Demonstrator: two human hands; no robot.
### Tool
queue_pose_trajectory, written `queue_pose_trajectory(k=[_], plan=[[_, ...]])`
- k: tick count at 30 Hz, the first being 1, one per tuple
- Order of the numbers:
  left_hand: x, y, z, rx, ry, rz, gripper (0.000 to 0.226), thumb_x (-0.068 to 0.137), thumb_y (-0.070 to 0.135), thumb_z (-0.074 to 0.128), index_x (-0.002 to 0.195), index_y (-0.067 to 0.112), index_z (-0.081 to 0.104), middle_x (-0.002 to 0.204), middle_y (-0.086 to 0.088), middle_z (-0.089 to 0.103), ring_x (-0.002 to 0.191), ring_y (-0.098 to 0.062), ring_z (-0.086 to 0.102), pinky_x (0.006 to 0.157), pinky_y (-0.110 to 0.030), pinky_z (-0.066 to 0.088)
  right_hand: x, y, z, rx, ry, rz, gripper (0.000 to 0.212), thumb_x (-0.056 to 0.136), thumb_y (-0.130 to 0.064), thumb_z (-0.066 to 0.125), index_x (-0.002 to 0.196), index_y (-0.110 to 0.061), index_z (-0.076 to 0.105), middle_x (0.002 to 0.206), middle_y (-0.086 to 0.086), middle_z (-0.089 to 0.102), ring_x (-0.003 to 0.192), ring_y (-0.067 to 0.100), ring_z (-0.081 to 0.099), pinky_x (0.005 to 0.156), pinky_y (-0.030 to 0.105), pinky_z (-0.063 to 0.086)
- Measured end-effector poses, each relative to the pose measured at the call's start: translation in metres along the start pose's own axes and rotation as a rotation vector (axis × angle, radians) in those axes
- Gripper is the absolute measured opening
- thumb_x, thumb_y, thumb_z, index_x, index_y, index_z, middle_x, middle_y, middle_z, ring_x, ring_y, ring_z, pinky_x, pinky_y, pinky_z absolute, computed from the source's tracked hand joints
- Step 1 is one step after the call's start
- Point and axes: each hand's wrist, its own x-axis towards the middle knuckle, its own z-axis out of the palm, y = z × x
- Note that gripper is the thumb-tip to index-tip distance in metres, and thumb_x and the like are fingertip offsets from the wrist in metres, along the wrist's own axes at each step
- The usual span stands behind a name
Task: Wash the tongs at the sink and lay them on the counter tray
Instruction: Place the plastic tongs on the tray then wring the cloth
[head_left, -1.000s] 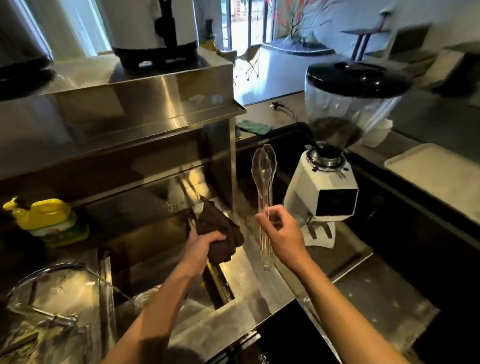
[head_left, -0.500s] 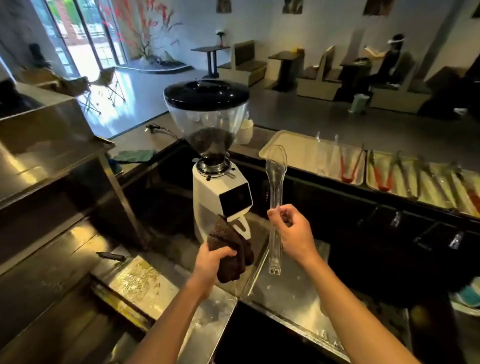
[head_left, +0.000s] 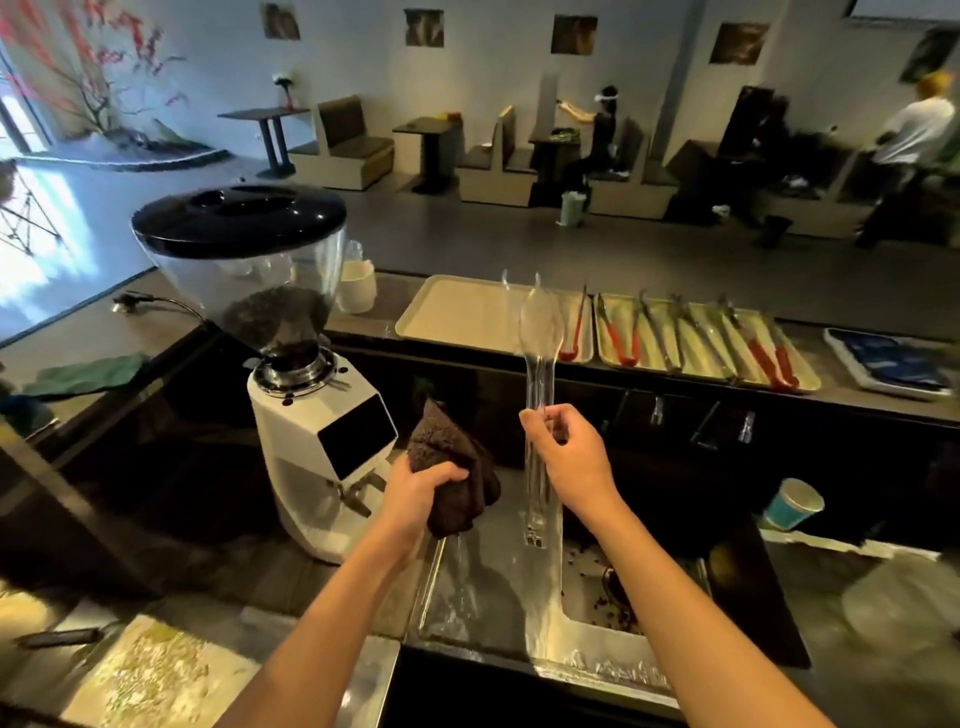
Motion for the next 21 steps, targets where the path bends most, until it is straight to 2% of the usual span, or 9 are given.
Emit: queue_pose_trajectory(k=[6,9,11,13,15,17,18,20,21], plan=[[0.044,0.005,0.034,-0.031,0.031,-0.03,0.027,0.08,-0.005,0.067,0.1,0.013,0.059,0.092,-0.012,0.067,0.077,-0.023,0.067,0.046,-0.026,0.054,0.069,0.006,-0.014,-0.106,0.008,0.08,0.045,0.092,-0.062,0.056,0.101,-0.019,0.061,0.083,-0.009,0.06,0.075,0.007,0.057,0.066,0.023,0.042],[0.074,0.012,0.051,-0.077,0.091,-0.056,0.034,0.08,-0.001,0.07,0.1,0.022,0.056,0.095,-0.007,0.065,0.083,-0.022,0.065,0.049,-0.025,0.053,0.119,0.003,-0.016,-0.178,-0.036,0.088,0.051,0.091,-0.068,0.053,0.105,-0.019,0.059,0.091,-0.007,0.064,0.083,0.01,0.061,0.069,0.028,0.045],[0.093,0.016,0.059,-0.09,0.122,-0.053,0.032,0.08,-0.002,0.07,0.102,0.019,0.059,0.093,-0.008,0.066,0.082,-0.023,0.065,0.047,-0.023,0.053,0.152,-0.003,-0.016,-0.212,-0.091,0.072,0.05,0.092,-0.064,0.054,0.109,-0.018,0.058,0.098,-0.007,0.064,0.088,0.012,0.062,0.068,0.028,0.046],[0.117,0.019,0.068,-0.081,0.115,-0.044,0.037,0.079,0.0,0.071,0.113,0.01,0.061,0.098,-0.012,0.069,0.086,-0.027,0.068,0.053,-0.027,0.056,0.19,-0.006,-0.012,-0.244,-0.154,0.057,0.043,0.095,-0.054,0.056,0.117,-0.017,0.057,0.104,-0.006,0.062,0.092,0.013,0.059,0.064,0.025,0.042],[0.136,0.022,0.074,-0.072,0.148,-0.031,0.034,0.077,0.0,0.072,0.109,0.009,0.066,0.096,-0.013,0.073,0.086,-0.029,0.07,0.066,-0.036,0.059,0.223,-0.012,-0.003,-0.299,-0.2,0.034,0.043,0.095,-0.048,0.058,0.122,-0.014,0.057,0.109,-0.002,0.062,0.094,0.015,0.059,0.068,0.027,0.042],[0.153,0.022,0.077,-0.074,0.185,-0.011,0.024,0.077,-0.001,0.072,0.095,0.013,0.071,0.087,-0.011,0.075,0.082,-0.028,0.071,0.076,-0.041,0.059,0.253,-0.017,0.01,-0.355,-0.24,0.013,0.041,0.095,-0.045,0.058,0.112,-0.009,0.063,0.102,0.006,0.065,0.089,0.022,0.062,0.069,0.031,0.043],[0.159,0.024,0.079,-0.07,0.182,-0.009,0.021,0.077,0.0,0.072,0.091,0.016,0.072,0.083,-0.007,0.075,0.082,-0.027,0.07,0.077,-0.04,0.058,0.267,-0.019,0.017,-0.391,-0.257,0.003,0.038,0.096,-0.044,0.058,0.097,-0.007,0.065,0.089,0.009,0.065,0.078,0.024,0.062,0.064,0.03,0.041],[0.173,0.026,0.081,-0.077,0.168,-0.013,0.02,0.079,-0.001,0.069,0.09,0.015,0.071,0.077,-0.005,0.074,0.079,-0.025,0.069,0.074,-0.038,0.057,0.297,-0.021,0.034,-0.467,-0.275,-0.001,0.042,0.096,-0.045,0.057,0.068,-0.013,0.052,0.064,0.002,0.052,0.054,0.017,0.048,0.052,0.027,0.032],[0.18,0.026,0.08,-0.086,0.173,-0.02,0.019,0.08,-0.002,0.069,0.09,0.014,0.07,0.077,-0.005,0.073,0.077,-0.024,0.069,0.072,-0.037,0.057,0.311,-0.02,0.044,-0.503,-0.281,-0.001,0.045,0.095,-0.047,0.057,0.064,-0.016,0.046,0.06,-0.001,0.047,0.049,0.014,0.043,0.05,0.027,0.03]])
